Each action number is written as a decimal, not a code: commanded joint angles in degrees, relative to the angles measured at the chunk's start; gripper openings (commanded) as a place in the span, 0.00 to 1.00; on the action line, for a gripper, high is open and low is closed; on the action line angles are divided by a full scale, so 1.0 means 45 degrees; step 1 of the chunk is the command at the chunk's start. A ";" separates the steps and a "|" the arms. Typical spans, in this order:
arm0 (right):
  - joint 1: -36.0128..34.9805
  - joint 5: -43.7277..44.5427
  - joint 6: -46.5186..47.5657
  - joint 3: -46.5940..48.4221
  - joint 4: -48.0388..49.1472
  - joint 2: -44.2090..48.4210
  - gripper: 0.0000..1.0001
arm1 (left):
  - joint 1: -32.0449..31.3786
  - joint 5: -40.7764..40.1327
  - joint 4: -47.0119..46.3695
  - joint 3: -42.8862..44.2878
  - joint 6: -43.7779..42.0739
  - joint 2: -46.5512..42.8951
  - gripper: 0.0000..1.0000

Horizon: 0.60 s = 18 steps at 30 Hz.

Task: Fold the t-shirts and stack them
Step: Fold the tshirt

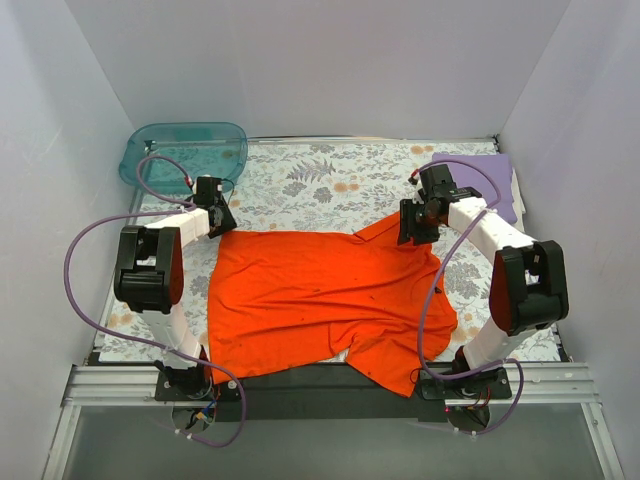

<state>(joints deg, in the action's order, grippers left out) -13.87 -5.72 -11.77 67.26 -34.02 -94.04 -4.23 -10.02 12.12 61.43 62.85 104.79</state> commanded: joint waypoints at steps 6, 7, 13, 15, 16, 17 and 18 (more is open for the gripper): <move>0.0425 0.0254 -0.0041 0.0716 0.0529 -0.0372 0.45 | 0.0022 0.0332 0.0529 -0.0252 0.0194 -0.0337 0.35; 0.0522 0.0235 -0.0060 0.0774 0.0529 -0.0430 0.45 | 0.0022 0.0294 0.0607 -0.0272 0.0213 -0.0396 0.38; 0.0601 0.0118 -0.0118 0.1146 0.0528 -0.0664 0.45 | 0.0022 0.0059 0.0900 -0.0194 0.0155 -0.0709 0.43; 0.0601 0.0176 -0.0099 0.1146 0.0529 -0.0704 0.45 | 0.0022 0.0059 0.0978 -0.0155 0.0077 -0.0670 0.43; 0.0621 0.0234 -0.0119 0.1146 0.0509 -0.0723 0.45 | 0.0022 0.0059 0.0979 -0.0155 0.0076 -0.0612 0.42; 0.0640 0.0274 -0.0138 0.1127 0.0529 -0.0743 0.45 | 0.0022 0.0098 0.0998 -0.0135 0.0057 -0.0573 0.41; 0.0679 0.0332 -0.0138 0.1107 0.0587 -0.0743 0.45 | 0.0003 0.0117 0.1017 -0.0116 0.0038 -0.0456 0.40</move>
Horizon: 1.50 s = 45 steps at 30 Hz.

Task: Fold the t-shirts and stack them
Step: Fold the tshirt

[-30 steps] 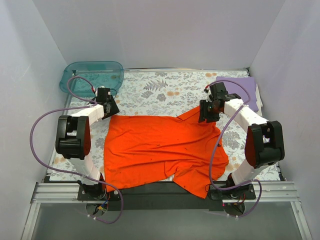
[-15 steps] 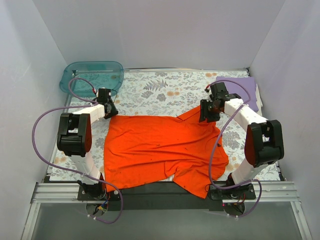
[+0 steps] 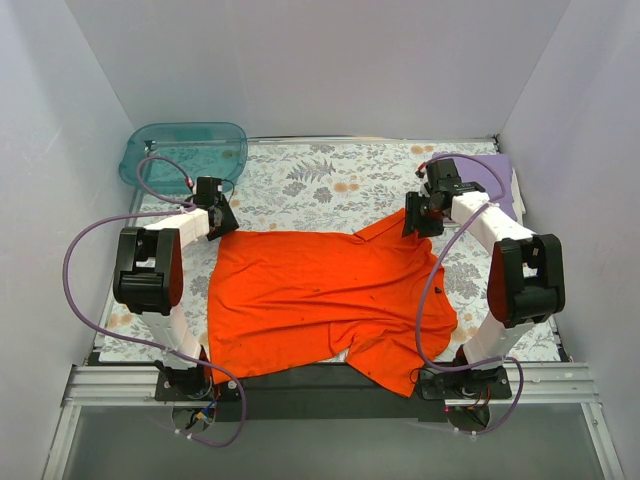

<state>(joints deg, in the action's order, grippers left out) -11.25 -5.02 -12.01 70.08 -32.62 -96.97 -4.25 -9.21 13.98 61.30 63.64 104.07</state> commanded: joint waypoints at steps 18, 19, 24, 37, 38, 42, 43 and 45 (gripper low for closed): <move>0.0487 0.1311 -0.0515 0.0441 0.1604 -0.0599 0.47 | -0.0266 -0.0218 0.0819 0.0011 -0.0352 0.0272 0.00; 0.0526 0.1291 -0.0534 0.0461 0.1682 -0.0793 0.47 | -0.0266 -0.0238 0.0800 0.0030 -0.0352 0.0252 0.00; 0.0643 0.0744 -0.0476 0.0753 0.1800 -0.1458 0.45 | -0.0266 -0.0413 0.0859 0.0109 -0.0411 0.0115 0.00; 0.0936 0.0294 0.0266 0.0090 0.1585 -0.1440 0.45 | -0.0266 -0.0589 0.1210 0.0382 -0.0157 0.0037 0.00; 0.0956 0.0294 0.0286 0.0090 0.1566 -0.1478 0.44 | -0.0266 -0.0647 0.1230 0.0421 -0.0138 0.0018 0.00; 0.1112 0.0508 0.0422 0.0090 0.1313 -0.1518 0.43 | -0.0266 -0.0823 0.1346 0.0441 -0.0118 0.0095 0.00; 0.1132 0.0567 0.0462 0.0070 0.1273 -0.1499 0.43 | -0.0266 -0.0862 0.1405 0.0460 -0.0118 0.0096 0.00; 0.1209 0.0626 0.0598 0.0012 0.1195 -0.1498 0.43 | -0.0266 -0.0999 0.1444 0.0460 -0.0060 0.0115 0.00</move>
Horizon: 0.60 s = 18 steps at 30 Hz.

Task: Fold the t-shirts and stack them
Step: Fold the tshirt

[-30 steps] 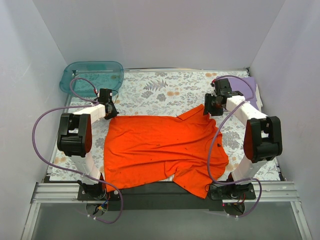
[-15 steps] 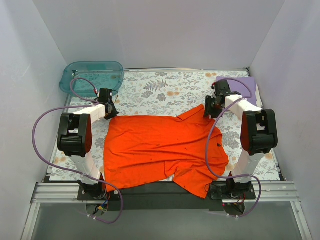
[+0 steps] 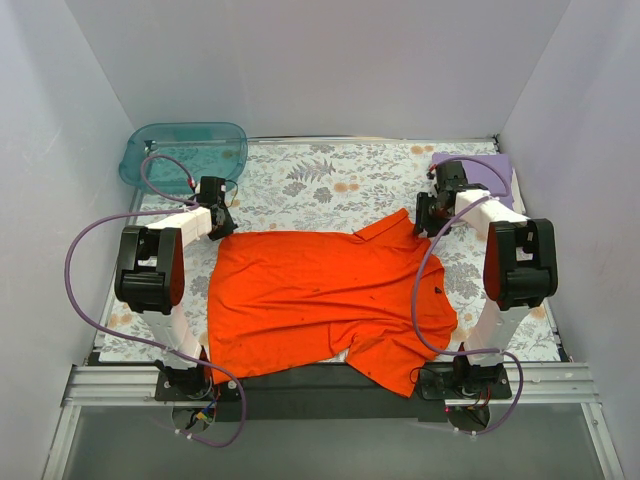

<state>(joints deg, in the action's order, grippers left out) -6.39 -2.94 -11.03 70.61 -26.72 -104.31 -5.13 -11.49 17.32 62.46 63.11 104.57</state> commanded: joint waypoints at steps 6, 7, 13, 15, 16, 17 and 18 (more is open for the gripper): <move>0.0268 0.0263 0.0302 -0.0183 -0.0214 0.0056 0.39 | -0.0072 -0.0494 0.0721 0.0222 0.0057 0.0023 0.00; 0.0268 0.0263 0.0283 -0.0183 -0.0215 0.0075 0.39 | -0.0072 -0.0494 0.0721 0.0222 0.0038 0.0023 0.00; 0.0210 -0.0537 0.0341 -0.0007 -0.0254 0.0309 0.37 | -0.0072 -0.0397 0.0741 0.0300 0.0077 0.0062 0.00; 0.0152 -0.0635 0.0438 -0.0027 -0.0273 0.0504 0.38 | -0.0072 -0.0377 0.0760 0.0301 0.0135 0.0101 0.00; 0.0132 -0.0655 0.0497 -0.0046 -0.0254 0.0543 0.38 | -0.0053 -0.0339 0.0760 0.0320 0.0116 0.0101 0.00; 0.0054 -0.0655 0.0536 -0.0085 -0.0273 0.0582 0.38 | -0.0072 -0.0338 0.0760 0.0339 0.0135 0.0120 0.00; -0.0004 -0.0636 0.0575 -0.0105 -0.0292 0.0564 0.38 | -0.0072 -0.0338 0.0779 0.0359 0.0155 0.0159 0.00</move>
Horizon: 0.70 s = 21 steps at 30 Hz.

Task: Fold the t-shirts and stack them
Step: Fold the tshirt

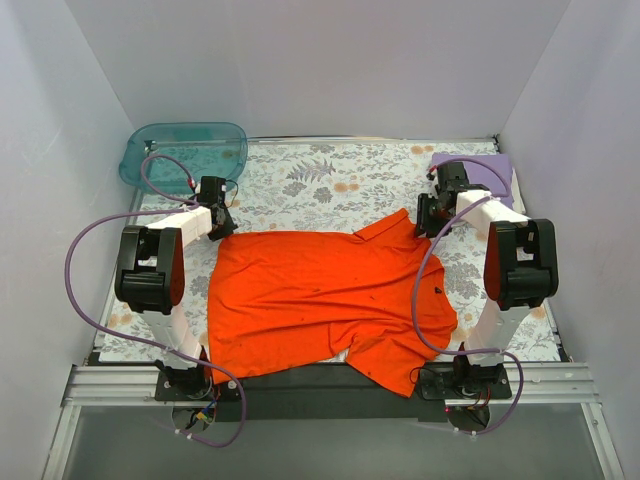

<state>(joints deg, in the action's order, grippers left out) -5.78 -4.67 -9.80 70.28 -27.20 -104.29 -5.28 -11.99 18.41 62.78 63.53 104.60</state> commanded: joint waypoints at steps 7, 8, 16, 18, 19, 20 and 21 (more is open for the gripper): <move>-0.0239 0.0664 0.0557 0.0280 -0.0771 -0.0280 0.38 | -0.0019 -0.0148 0.0537 0.0228 0.0140 0.0155 0.00; -0.0239 0.0801 0.0577 0.0338 -0.0810 -0.0455 0.39 | -0.0018 -0.0187 0.0556 0.0228 0.0141 0.0155 0.00; -0.0219 0.1682 0.0655 0.1041 -0.1064 -0.0887 0.29 | 0.0020 -0.0051 0.0576 0.0247 0.0257 0.0330 0.00; -0.0199 0.1720 0.0675 0.1217 -0.1065 -0.1023 0.27 | 0.0060 -0.0051 0.0595 0.0325 0.0258 0.0389 0.00; -0.0200 0.1701 0.0675 0.1411 -0.1103 -0.1101 0.26 | 0.0079 -0.0051 0.0615 0.0422 0.0258 0.0409 0.00; -0.0180 0.1701 0.0713 0.1491 -0.1104 -0.1179 0.27 | 0.0099 -0.0031 0.0692 0.0500 0.0258 0.0467 0.00; -0.0199 0.1682 0.0752 0.1588 -0.1104 -0.1218 0.28 | 0.0118 -0.0031 0.0732 0.0559 0.0258 0.0506 0.00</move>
<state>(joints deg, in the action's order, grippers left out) -6.76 1.61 -7.22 74.52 -31.48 -108.90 -5.15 -11.94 19.81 63.77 64.51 105.14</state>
